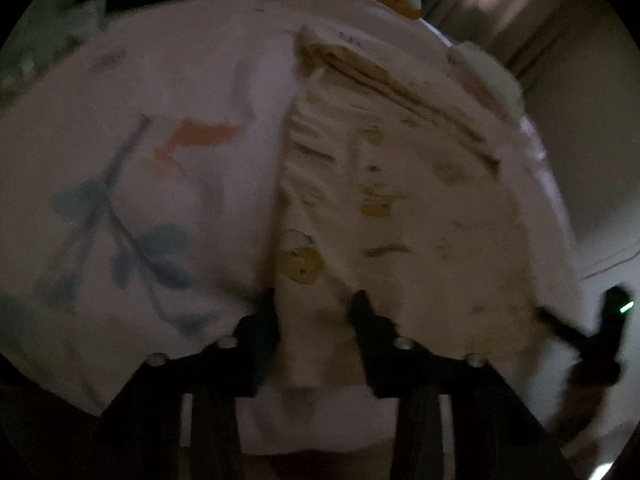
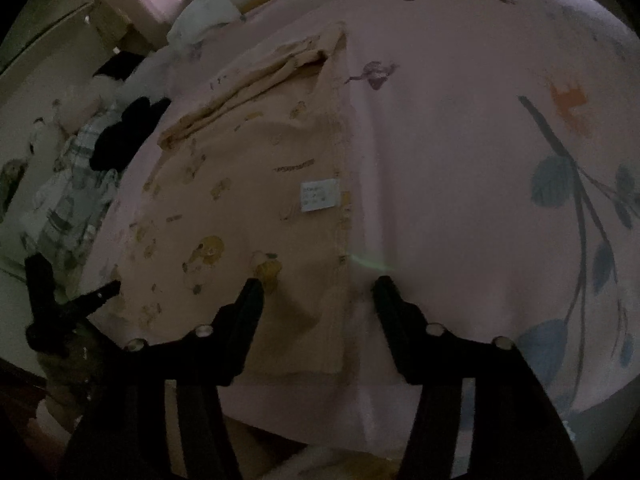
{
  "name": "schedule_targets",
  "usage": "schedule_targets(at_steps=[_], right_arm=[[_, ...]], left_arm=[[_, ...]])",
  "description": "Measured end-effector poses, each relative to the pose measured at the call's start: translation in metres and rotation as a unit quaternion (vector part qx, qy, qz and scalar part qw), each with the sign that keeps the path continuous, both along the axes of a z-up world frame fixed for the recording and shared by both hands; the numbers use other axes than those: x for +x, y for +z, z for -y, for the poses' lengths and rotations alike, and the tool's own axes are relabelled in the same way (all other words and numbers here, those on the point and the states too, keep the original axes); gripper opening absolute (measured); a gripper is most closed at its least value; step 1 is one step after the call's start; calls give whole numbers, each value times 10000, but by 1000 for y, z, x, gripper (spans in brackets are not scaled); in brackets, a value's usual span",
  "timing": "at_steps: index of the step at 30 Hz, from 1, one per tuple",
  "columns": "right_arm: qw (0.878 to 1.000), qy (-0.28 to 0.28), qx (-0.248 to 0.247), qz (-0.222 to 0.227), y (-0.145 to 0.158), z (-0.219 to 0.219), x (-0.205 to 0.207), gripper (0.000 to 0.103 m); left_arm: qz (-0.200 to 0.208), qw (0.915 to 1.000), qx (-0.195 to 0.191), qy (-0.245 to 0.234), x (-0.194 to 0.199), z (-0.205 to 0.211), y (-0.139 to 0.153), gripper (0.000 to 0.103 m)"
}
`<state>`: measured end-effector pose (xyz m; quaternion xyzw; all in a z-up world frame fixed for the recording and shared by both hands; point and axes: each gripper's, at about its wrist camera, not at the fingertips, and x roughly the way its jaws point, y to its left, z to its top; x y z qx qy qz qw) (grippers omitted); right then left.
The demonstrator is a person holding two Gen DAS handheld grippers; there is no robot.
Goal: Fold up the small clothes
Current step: 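Close both tools on the sleeper's hem end side by side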
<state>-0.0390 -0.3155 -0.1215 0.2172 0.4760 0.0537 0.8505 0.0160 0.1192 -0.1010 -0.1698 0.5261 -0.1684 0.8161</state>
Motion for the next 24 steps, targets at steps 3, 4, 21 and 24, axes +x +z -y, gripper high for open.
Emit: schedule_targets(at_steps=[3,4,21,24], right_arm=[[9996,83,-254,-18,0,-6,2,43],[9994,116,-317,3,1,-9,2,36],[9981,101,222,569,27,-7,5,8],[9976,32,191,669,32,-7,4,8]], left_arm=[[-33,10000,-56,-41,2,4,-4,20],[1,10000,7,-58,1,6,-3,19],[537,9982,-96,-229,5,23,25,5],[686,9974,-52,-193,5,23,32,5]])
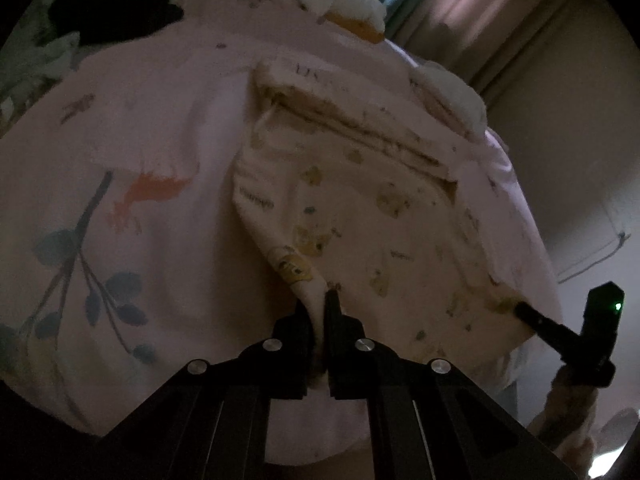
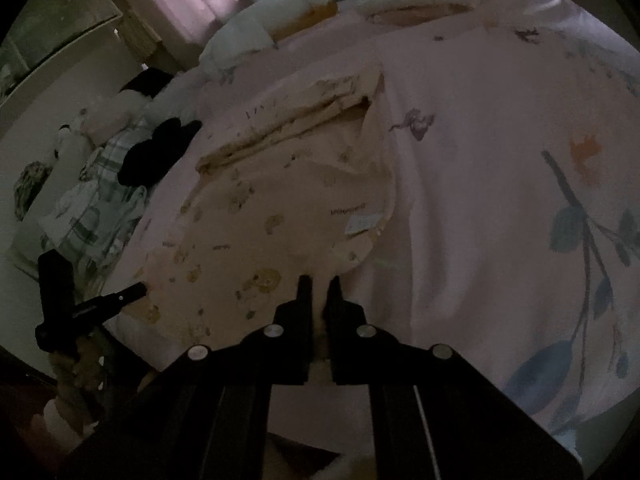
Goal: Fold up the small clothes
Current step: 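Close both tools on the sleeper's hem end side by side, then lift the hem end with both tools and fold it over toward the collar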
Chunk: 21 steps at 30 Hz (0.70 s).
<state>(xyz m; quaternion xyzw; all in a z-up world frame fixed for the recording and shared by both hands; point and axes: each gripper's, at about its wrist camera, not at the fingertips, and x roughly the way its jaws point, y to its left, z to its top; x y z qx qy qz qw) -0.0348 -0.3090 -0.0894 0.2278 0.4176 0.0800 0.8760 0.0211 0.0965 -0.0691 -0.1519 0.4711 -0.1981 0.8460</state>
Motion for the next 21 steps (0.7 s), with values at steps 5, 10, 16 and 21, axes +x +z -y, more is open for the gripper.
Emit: schedule_targets(at_steps=[5,10,16,21], right_arm=[[9999,29,-42,129,6,-2,1,8],[9997,24,-33,244,13,-2,9,8],[9990,-14,-32,435,25,-1,18,8],[9983,-32,-95,569,35,0,24,8]], left_arm=[[117,9999,-8,106,2,-1,9,5],[284,9994,-33,195,4,0,19,5],[513,9984,128,195,10,5,31,5],[690,9973,129,198,18,8,41,5]])
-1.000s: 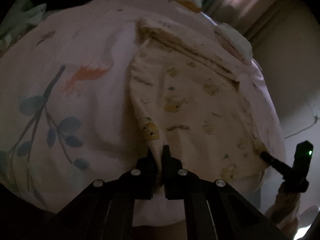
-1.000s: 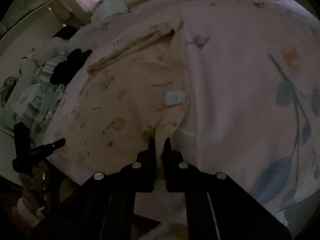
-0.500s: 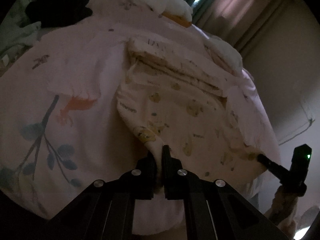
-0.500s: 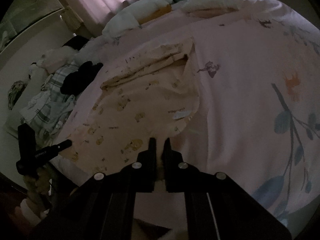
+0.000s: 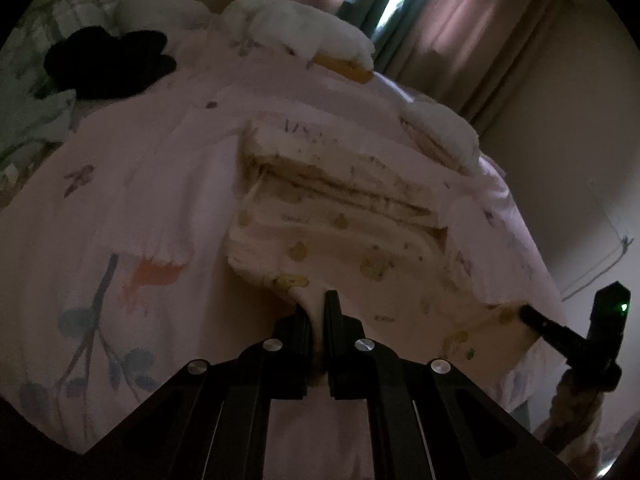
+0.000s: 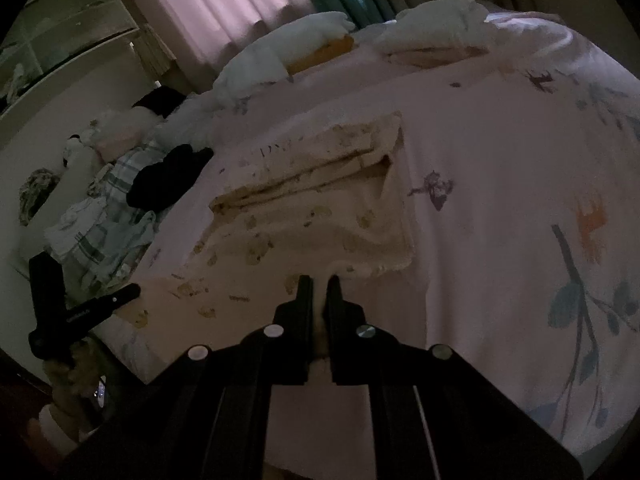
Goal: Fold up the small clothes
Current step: 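Lift the hem end with both tools and fold it over toward the collar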
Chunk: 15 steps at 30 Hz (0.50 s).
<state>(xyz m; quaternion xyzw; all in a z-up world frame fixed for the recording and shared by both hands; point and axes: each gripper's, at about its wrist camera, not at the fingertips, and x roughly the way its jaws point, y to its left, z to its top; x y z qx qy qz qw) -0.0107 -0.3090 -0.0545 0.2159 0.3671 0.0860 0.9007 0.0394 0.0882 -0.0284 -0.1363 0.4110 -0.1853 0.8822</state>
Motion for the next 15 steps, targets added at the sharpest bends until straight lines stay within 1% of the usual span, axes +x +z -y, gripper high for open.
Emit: schedule_targets(at_steps=[5,8,11,12,15], right_arm=[[9999,-50,-10,107,7,3,9,8],[9998,-104,-17,175,12,6,18,8],[9995,-120,-107,264,19,6,26,8],[9994,-119,-128,301,22,6,28,8],[9992,-125,-139,359,27,8,35,8]], left_arm=[[218,9996,184,-29,8,8,9,5],[282,9994,211,-24,13,8,12,5],[565,9972,478,81,17,14,17,5],[635,9966,514,98,18,15,19,5],[704,9961,510,147,25,18,21,5]])
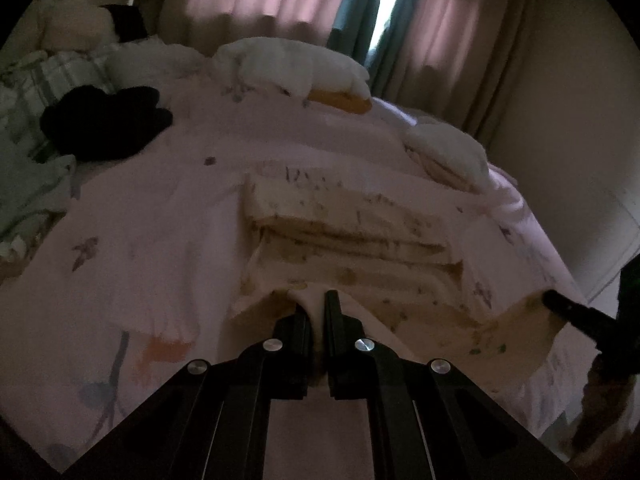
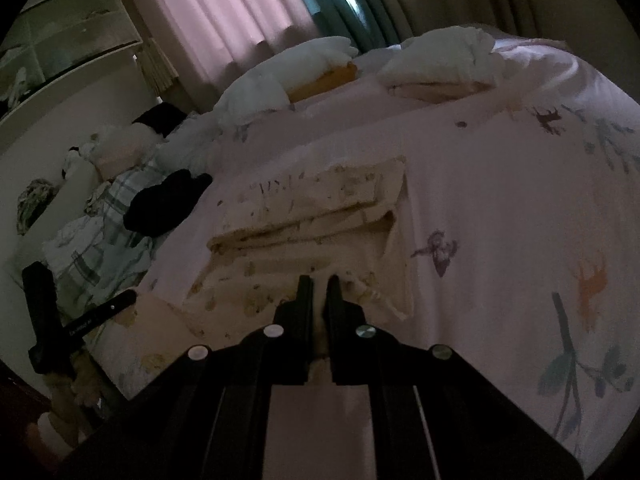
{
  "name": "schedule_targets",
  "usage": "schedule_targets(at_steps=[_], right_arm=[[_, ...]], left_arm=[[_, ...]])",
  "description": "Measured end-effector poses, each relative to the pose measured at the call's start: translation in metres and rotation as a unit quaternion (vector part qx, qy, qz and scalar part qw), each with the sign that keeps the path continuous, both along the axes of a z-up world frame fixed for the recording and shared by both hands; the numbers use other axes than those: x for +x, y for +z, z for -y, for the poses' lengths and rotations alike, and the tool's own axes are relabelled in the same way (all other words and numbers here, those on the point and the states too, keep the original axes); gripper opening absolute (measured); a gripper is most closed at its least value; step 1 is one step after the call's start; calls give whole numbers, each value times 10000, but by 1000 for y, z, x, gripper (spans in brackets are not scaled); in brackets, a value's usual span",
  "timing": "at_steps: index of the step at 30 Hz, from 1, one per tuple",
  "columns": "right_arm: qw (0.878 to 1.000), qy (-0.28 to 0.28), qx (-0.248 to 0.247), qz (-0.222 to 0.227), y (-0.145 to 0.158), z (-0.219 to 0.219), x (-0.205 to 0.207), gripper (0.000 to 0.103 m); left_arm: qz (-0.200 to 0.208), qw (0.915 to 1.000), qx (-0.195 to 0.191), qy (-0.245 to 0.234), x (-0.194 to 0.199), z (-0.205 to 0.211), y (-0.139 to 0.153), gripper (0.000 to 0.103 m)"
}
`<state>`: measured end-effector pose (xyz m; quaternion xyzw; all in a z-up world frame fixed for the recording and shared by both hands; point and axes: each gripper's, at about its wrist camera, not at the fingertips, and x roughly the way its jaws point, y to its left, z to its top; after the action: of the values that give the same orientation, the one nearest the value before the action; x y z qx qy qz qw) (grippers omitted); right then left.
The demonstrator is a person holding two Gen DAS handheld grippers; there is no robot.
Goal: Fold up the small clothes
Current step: 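Lift the hem end with both tools and fold it over toward the collar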
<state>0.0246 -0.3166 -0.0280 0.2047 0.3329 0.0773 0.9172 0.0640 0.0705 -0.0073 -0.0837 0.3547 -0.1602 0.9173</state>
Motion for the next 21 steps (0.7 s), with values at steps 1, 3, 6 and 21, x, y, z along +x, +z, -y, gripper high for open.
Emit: schedule_targets(at_steps=[1,3,6,21], right_arm=[[10000,-2,-28,18,2,0,4,8],[9999,-30,-98,24,4,0,10,8],[9999,-21,-110,72,8,1,18,8],[9993,-235,-106,282,23,17,64,7]], left_arm=[[29,10000,40,1,3,1,1,5],[109,9998,136,57,9,4,2,5],[160,9997,108,131,16,4,3,5],[336,9974,-271,581,63,-3,12,5]])
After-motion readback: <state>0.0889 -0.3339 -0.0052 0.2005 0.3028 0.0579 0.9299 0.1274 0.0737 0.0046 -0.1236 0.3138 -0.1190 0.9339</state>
